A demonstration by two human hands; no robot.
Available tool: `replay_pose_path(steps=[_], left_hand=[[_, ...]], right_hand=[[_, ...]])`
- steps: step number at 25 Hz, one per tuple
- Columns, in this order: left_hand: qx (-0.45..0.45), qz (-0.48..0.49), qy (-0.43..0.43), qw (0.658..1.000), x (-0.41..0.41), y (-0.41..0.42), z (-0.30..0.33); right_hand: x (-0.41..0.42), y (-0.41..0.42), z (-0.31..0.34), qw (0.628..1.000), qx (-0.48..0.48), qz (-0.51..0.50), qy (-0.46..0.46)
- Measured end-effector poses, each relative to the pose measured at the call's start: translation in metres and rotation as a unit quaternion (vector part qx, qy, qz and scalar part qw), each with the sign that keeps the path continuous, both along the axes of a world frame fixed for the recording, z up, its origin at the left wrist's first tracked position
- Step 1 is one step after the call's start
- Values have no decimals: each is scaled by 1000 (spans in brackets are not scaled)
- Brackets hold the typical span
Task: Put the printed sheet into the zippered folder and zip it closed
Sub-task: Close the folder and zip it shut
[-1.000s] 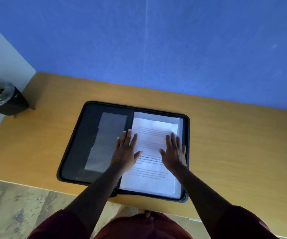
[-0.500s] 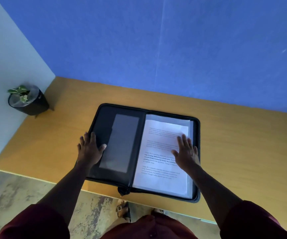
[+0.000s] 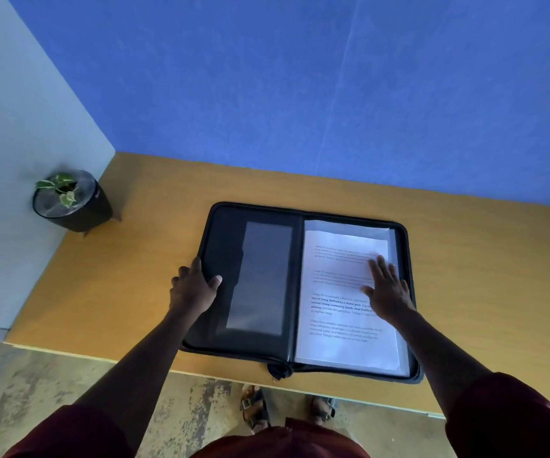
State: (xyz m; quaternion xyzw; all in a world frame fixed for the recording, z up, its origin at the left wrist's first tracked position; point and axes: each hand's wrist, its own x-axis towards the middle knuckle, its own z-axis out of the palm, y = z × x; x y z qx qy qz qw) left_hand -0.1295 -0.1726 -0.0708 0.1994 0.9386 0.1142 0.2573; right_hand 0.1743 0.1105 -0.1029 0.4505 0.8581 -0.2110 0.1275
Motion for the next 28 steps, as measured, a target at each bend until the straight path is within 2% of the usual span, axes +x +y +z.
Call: replay_pose_path(steps=[4,15,23,28], left_hand=[[38,22,-29,999,-17,-5,3],[154,24,76,985,-19,7,59],[190,-6,156,969,30,42,112],[189,-45,140,971,68,76,139]], right_hand=[[-6,-2,2,999,-36,-33,-7],[-3,-2,2,998,-52,-25,-9],[5,2,4,998,-56,1,4],[22,7,6,997,-45,60,12]])
